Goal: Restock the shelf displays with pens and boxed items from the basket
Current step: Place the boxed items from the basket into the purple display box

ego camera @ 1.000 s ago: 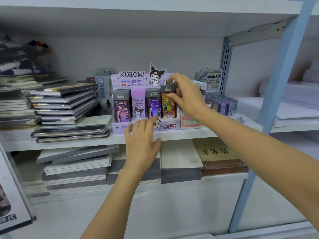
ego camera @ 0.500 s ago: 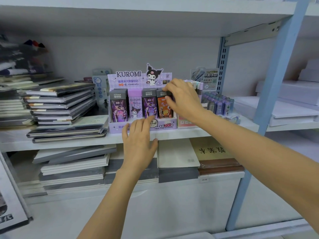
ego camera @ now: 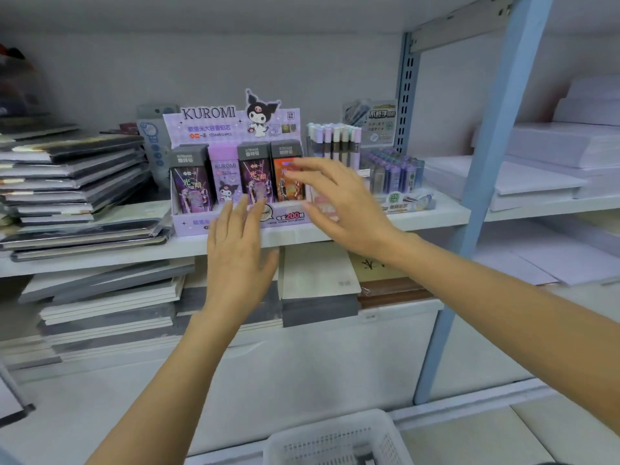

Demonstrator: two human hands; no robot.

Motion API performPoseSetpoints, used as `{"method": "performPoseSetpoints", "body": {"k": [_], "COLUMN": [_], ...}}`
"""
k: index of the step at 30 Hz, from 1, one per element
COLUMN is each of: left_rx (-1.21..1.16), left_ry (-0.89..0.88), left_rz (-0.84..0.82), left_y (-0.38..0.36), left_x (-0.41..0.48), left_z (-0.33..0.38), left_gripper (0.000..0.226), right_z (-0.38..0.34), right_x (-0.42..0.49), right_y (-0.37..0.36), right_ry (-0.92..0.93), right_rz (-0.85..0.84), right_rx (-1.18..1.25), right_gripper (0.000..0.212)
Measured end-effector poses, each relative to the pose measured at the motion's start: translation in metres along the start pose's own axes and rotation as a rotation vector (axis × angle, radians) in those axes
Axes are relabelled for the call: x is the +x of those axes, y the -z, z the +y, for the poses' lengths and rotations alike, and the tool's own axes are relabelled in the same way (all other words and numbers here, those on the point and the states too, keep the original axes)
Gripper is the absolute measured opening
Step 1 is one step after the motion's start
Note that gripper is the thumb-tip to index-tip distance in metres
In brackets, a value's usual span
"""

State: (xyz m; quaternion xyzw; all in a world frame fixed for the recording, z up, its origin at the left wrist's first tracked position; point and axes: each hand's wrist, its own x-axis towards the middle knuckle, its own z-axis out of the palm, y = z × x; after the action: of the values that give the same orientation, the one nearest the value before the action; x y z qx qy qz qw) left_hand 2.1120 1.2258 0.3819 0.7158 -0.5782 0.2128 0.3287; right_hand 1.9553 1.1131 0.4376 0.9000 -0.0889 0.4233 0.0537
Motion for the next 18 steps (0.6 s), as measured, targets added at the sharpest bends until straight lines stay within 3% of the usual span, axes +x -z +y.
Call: {"method": "performPoseSetpoints", "body": {"k": [2,4,6,9,13,18], "left_rx": [-0.011,-0.066,-0.164,-0.265,-0.297,-0.295], "left_ry": [-0.024,-0.074,-0.105,-0.032,0.324,0.778], "left_rz": [0.146,0.251,0.177,-0.14,-0.674,-1.092], "left_y": [-0.012,-0.033,-0.063,-0.121,-0.203,-0.279], "left_x": [-0.011,-0.029,-0.056,-0.11,-0.191,-0.274], "left_z": [0.011,0.023,0.033,0.044,0.051,0.056], "left_gripper": [0.059,0.043,0.03,0.021,0.006,0.008], "right_z": [-0.002,0.002,0.011,0.031,0.047,0.032], "right_x": [-0.038,-0.082,-0.133,-0.215,-0.33,-0.444], "right_y": [-0.001,-0.01,-0.025,-0.053,-0.099,-0.138], "right_ry": [0.111,0.127,0.03,-0.196,-0.458,-0.653], "right_rz": [-0.048,-0.201,-0.364,-0.542,-0.781,-1.09], "right_rx": [0.126,0.216,0.272,0.334,0.322,0.302], "right_gripper": [0.027,0.019,0.017,0.018,0.03,0.06]}}
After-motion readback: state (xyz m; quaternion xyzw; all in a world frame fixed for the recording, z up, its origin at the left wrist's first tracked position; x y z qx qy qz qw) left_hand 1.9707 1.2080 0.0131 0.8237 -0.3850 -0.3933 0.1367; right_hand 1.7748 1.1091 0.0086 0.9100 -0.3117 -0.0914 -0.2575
